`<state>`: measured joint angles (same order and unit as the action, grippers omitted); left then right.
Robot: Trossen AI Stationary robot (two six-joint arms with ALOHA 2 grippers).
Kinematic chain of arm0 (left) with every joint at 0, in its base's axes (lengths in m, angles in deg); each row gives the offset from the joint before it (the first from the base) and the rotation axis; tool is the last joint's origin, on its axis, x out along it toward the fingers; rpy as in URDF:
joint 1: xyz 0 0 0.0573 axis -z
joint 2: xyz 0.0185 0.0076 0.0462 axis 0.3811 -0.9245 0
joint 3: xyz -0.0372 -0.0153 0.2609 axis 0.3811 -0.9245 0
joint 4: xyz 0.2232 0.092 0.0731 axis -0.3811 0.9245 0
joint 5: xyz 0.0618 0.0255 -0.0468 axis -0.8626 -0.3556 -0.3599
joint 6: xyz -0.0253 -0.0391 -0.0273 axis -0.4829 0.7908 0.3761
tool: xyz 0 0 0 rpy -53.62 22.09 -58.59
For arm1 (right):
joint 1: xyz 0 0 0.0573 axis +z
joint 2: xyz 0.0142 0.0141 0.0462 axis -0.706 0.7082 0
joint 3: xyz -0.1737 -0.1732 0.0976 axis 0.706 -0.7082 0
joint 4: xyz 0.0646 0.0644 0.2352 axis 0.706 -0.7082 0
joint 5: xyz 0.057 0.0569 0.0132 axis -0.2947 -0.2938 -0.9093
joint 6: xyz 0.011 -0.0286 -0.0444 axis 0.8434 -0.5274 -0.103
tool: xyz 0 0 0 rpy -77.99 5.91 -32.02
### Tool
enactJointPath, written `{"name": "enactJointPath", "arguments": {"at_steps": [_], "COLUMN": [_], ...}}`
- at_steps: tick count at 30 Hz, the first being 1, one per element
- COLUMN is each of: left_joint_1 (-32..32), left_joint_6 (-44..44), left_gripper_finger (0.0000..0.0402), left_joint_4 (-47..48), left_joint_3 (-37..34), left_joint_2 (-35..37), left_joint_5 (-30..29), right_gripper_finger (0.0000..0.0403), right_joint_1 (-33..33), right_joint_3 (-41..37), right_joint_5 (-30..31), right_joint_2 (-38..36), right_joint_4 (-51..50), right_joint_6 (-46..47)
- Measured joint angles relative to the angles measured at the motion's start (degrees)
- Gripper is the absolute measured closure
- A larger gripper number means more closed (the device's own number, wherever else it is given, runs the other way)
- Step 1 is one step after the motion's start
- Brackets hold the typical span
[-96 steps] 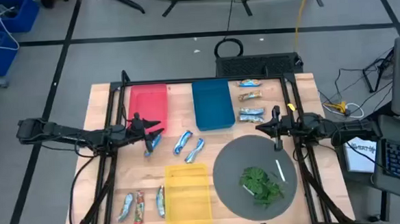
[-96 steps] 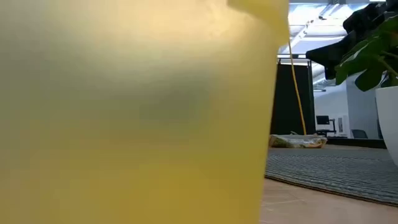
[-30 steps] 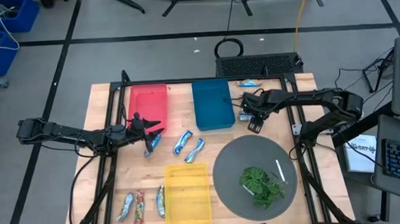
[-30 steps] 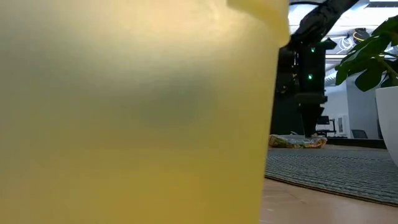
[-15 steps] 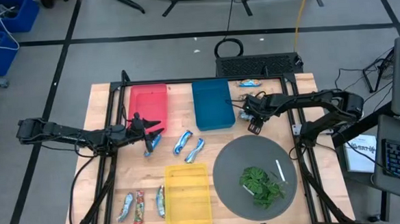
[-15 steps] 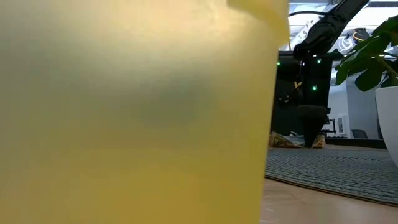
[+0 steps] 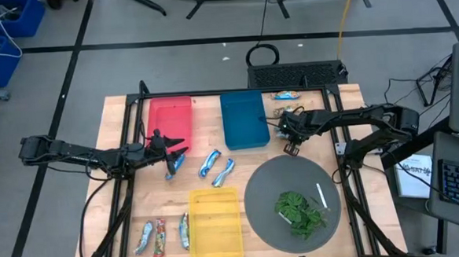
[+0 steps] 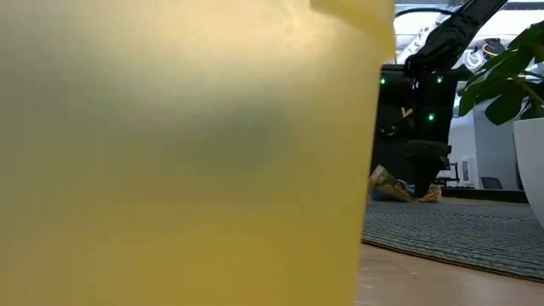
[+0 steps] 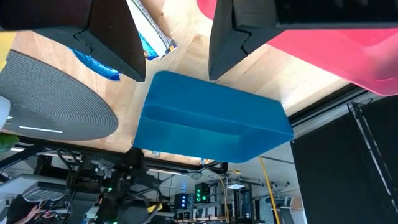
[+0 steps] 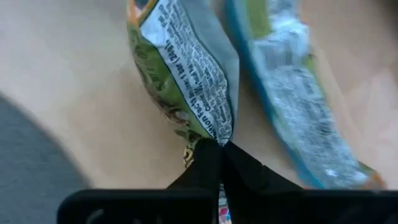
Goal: Pick and place Granola Bars by type
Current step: Put the yellow granola bar into the blue bin
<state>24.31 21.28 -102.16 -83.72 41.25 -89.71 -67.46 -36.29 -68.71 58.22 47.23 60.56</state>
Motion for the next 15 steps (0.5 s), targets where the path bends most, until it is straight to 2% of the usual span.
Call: {"name": "enactJointPath", "arguments": {"at_steps": [6,10,12,15], "left_joint_1": [-0.02,-0.02,0.0,0.0], "left_joint_6": [0.0,0.0,0.0,0.0], "left_gripper_finger": [0.0222,0.0222,0.0222,0.0222], "left_joint_4": [-0.01,-0.02,-0.01,-0.01], "left_joint_3": [0.0,0.0,0.0,0.0], "left_joint_2": [-0.01,0.0,-0.01,-0.01], "left_joint_5": [0.0,0.0,0.0,0.0], "right_gripper_finger": [0.0403,0.0403,0.0403,0.0403], "right_joint_1": [4.06,6.51,6.52,4.53], "right_joint_3": [1.42,4.52,6.97,14.09], "right_joint_5": [0.24,1.71,0.28,-1.93], "right_joint_2": [-8.93,-14.34,-14.73,-10.96], "right_joint_4": [1.55,8.54,12.24,11.79], "right_joint_6": [2.29,2.52,0.16,-3.64]}}
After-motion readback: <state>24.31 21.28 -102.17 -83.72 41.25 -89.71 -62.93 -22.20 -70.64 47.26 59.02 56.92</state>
